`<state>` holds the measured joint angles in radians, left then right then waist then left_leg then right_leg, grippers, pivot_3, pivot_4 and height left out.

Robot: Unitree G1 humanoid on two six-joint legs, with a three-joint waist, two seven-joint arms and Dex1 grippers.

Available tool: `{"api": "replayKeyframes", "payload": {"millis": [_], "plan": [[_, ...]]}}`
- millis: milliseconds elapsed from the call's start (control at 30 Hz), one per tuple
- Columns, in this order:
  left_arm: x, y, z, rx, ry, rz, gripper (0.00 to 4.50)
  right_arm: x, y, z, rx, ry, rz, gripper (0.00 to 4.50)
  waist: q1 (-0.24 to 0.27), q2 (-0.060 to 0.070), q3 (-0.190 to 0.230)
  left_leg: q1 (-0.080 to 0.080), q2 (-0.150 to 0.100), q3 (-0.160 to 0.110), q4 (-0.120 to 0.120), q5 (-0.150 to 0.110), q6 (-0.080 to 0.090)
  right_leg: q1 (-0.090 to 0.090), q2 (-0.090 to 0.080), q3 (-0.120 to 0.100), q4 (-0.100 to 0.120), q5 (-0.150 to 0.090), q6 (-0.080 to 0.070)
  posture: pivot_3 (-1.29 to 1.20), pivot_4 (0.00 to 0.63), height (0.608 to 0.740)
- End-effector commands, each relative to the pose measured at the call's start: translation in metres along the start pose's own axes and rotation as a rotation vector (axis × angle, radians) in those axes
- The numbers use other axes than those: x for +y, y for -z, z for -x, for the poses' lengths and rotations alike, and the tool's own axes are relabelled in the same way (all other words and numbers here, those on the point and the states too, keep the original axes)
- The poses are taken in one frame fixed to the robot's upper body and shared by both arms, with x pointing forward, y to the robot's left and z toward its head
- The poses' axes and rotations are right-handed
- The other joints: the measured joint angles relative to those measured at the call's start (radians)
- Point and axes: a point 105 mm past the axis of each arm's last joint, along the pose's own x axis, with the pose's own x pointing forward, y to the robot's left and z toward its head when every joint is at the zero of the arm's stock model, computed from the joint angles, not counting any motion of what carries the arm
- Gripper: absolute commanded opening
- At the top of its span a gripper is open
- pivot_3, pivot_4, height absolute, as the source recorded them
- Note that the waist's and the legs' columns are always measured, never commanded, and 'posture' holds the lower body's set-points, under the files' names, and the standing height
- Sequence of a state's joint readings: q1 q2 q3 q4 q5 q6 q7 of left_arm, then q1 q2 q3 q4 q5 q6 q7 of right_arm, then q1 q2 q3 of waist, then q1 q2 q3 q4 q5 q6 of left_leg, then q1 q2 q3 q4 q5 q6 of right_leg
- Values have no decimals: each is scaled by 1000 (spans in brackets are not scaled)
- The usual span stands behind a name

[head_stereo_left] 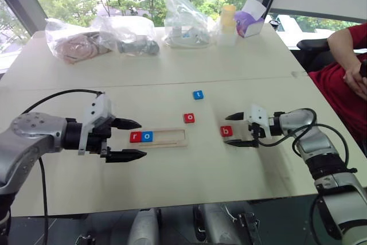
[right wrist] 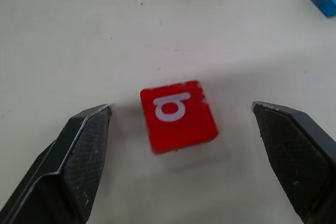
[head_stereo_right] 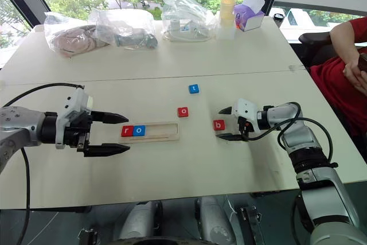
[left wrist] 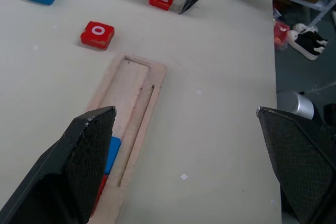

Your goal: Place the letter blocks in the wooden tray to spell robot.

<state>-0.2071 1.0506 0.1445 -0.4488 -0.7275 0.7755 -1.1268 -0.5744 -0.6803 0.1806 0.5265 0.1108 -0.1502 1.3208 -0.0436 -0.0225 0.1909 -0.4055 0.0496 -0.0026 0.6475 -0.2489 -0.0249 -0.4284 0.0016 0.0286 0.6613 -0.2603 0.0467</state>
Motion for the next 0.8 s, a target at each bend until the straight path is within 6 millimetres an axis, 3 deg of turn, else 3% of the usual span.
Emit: {"api": "replayKeyframes", "payload": {"millis": [33, 100, 133, 233, 267, 367, 467, 567, 633, 800], "plan": [[6, -5, 13, 7, -52, -35, 4500, -1, 3, 1, 15, -4, 10, 2580, 0, 0, 0, 0, 0, 0, 0, 0, 0, 0, 0, 0, 0, 0, 0, 0, 150, 740], [7, -3, 15, 11, -62, -33, 4500, 0, 4, 1, 16, -9, 9, 1479, 0, 0, 0, 1, 0, 0, 1, 0, 0, 0, 0, 0, 1, 0, -1, 0, 150, 740], [9, -3, 16, 16, -72, -43, 4500, -1, 3, 1, 15, -7, 2, 1136, 1, 0, 0, 1, 0, 0, 1, 0, 0, 0, 0, 1, 1, -1, -1, 0, 150, 740], [11, -4, 17, 18, -83, -56, 4500, -8, -20, -4, -66, 13, -61, 1145, 0, 0, 0, 2, 0, 1, 1, 0, 0, 2, 0, 1, 2, -2, -3, 0, 150, 740], [13, -2, 19, 23, -99, -50, 4500, -10, -36, -9, -114, 6, -66, 1145, -1, 0, 0, 3, 0, 1, 1, 0, 0, 2, 0, 1, 2, -1, -3, 0, 150, 740], [28, 6, 34, 36, -198, -35, 4500, -12, -90, -34, -242, -9, -87, 1145, -10, 1, 1, 3, 1, 2, 0, 0, 0, 0, 1, 3, 4, 0, 0, 0, 150, 740], [36, 2, 47, 0, -244, -5, 4500, -13, -110, -62, -192, 12, -89, 1145, -7, 2, 1, 3, 3, 0, -1, 0, 0, -2, 4, 3, 6, 1, -1, 0, 150, 740], [38, 17, 59, 58, -274, 16, 4500, -6, -142, -88, -242, -33, -116, 1145, -1, 1, 1, 2, 3, 0, -1, 0, 0, -2, 4, 2, 6, 0, -2, 0, 150, 740], [37, 25, 65, 84, -282, 39, 4500, 7, -149, -104, -230, -92, -71, 1145, 1, 1, 1, 1, 3, 1, -2, 0, 0, -3, 2, 2, 5, 0, -3, 0, 150, 740], [33, 37, 69, 106, -300, 65, 4500, 33, -144, -129, -163, -195, 10, 1145, 11, 1, 1, -4, 1, 2, -1, 0, 0, -7, -2, 0, 3, -1, -2, 0, 150, 740]]}}
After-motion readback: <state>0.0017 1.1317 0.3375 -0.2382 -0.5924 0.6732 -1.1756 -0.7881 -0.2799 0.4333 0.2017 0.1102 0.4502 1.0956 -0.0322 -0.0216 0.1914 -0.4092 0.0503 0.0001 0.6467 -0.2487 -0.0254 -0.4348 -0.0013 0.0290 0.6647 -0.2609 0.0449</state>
